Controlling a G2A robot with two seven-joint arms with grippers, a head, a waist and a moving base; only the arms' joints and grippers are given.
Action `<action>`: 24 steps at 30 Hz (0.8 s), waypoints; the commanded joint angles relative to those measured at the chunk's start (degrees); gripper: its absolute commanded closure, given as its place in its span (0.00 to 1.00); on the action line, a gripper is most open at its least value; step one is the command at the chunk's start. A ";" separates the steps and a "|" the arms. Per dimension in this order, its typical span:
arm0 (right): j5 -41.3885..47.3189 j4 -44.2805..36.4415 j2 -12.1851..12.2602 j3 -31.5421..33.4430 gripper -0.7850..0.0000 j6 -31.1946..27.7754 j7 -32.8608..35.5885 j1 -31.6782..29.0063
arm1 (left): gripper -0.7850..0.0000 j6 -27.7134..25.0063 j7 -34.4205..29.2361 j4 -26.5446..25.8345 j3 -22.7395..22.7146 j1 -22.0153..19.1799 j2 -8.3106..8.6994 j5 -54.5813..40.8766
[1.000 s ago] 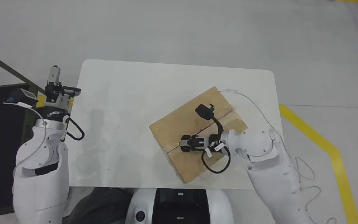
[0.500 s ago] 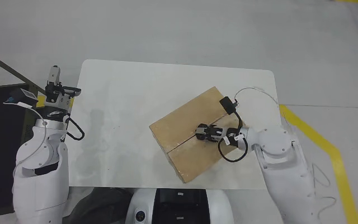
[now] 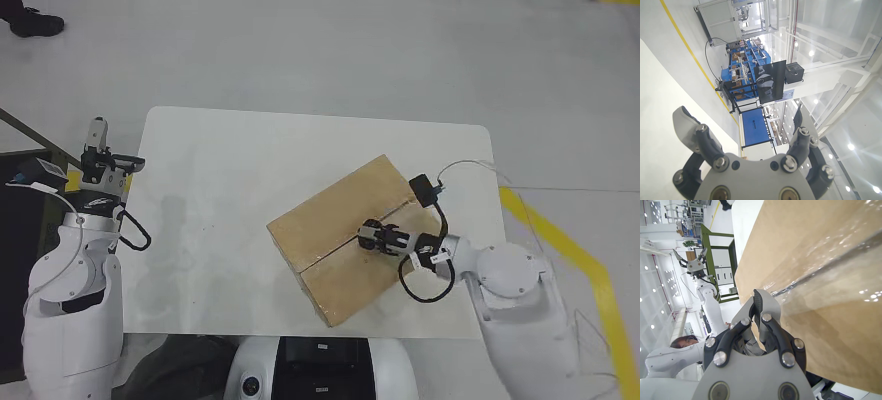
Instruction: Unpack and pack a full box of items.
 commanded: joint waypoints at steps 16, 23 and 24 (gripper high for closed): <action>-9.44 6.01 -0.51 -16.96 1.00 12.35 -0.17 10.17 | 0.00 0.00 0.00 0.00 0.00 0.00 0.00 0.00; -8.05 4.30 -0.68 -20.45 1.00 10.47 0.27 11.79 | 0.00 0.00 0.00 0.00 0.00 0.00 0.00 0.00; -7.56 4.05 -0.68 -20.89 1.00 9.85 0.70 11.89 | 0.00 0.00 0.00 0.00 0.00 0.00 0.00 0.00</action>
